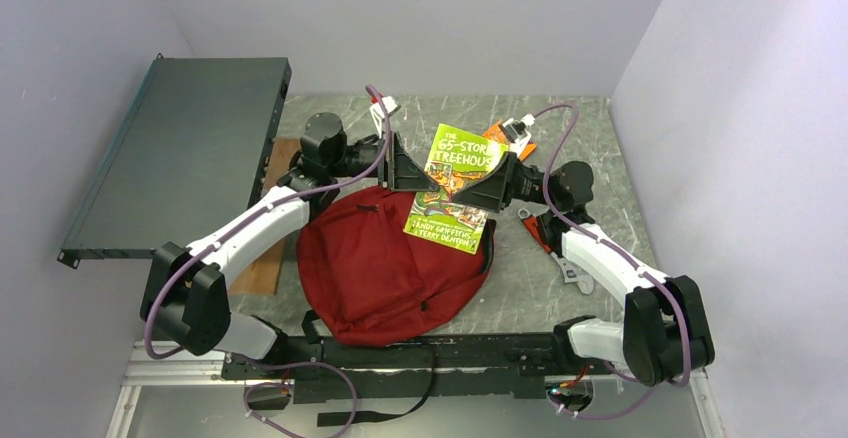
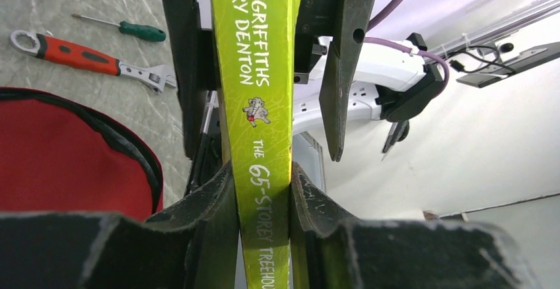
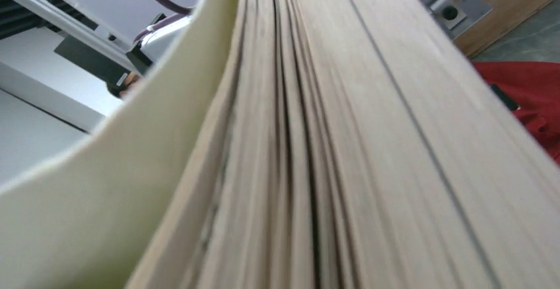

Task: Pack the student bag
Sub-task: Pick up the book from the center of the board.

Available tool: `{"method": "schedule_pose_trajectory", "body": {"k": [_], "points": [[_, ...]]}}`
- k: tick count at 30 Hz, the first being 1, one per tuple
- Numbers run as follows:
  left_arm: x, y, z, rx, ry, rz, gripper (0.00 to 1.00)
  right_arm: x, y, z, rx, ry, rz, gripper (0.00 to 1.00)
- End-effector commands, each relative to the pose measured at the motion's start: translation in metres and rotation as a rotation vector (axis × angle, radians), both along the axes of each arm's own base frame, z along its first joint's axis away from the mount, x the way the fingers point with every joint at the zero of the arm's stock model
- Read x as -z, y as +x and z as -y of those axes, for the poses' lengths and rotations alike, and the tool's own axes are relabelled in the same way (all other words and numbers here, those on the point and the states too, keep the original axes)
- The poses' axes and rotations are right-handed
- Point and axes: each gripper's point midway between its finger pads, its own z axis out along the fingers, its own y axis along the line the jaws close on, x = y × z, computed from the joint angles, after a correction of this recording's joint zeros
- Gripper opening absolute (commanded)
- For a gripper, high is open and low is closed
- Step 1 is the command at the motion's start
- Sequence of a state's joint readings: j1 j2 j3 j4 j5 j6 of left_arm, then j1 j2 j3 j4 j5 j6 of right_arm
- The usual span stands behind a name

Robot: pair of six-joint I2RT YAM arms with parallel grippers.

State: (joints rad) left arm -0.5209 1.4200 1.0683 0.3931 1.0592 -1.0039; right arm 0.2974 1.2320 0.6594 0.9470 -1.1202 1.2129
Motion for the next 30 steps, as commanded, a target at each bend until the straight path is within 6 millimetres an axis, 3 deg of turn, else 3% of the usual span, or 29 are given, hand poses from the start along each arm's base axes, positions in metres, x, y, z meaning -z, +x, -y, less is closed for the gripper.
{"method": "schedule_pose_trajectory", "body": {"k": [1, 11, 13, 14, 16, 19, 21, 23, 26, 30], "points": [[-0.053, -0.013, -0.007, -0.025, -0.068, 0.216, 0.02, -0.022, -0.023, 0.004, -0.039, 0.076, 0.067, 0.91], [-0.041, 0.004, -0.019, -0.232, -0.005, 0.252, 0.0, -0.049, -0.051, 0.018, -0.017, 0.255, 0.049, 0.59], [-0.043, 0.002, -0.017, -0.229, -0.033, 0.237, 0.01, -0.055, -0.053, 0.02, -0.018, 0.276, 0.048, 0.43], [-0.041, 0.003, -0.015, -0.239, -0.029, 0.223, 0.04, -0.056, -0.054, 0.021, -0.016, 0.278, 0.048, 0.23], [-0.028, 0.013, -0.015, -0.303, 0.051, 0.179, 0.19, -0.051, -0.046, 0.019, 0.009, 0.246, 0.013, 0.0], [0.008, 0.036, -0.026, -0.472, 0.292, 0.13, 0.56, -0.014, -0.003, 0.019, 0.21, -0.004, -0.031, 0.0], [0.036, 0.051, -0.041, -0.609, 0.465, 0.089, 0.7, 0.028, 0.036, 0.049, 0.541, -0.304, -0.113, 0.0], [0.056, 0.053, -0.047, -0.676, 0.571, 0.053, 0.76, 0.056, 0.059, 0.103, 0.85, -0.569, -0.143, 0.0], [0.079, 0.048, -0.035, -0.709, 0.667, 0.038, 0.78, 0.065, 0.063, 0.172, 1.134, -0.858, -0.145, 0.0], [0.101, 0.036, 0.01, -0.677, 0.746, 0.016, 0.77, 0.063, 0.052, 0.217, 1.311, -1.01, -0.143, 0.0]]}}
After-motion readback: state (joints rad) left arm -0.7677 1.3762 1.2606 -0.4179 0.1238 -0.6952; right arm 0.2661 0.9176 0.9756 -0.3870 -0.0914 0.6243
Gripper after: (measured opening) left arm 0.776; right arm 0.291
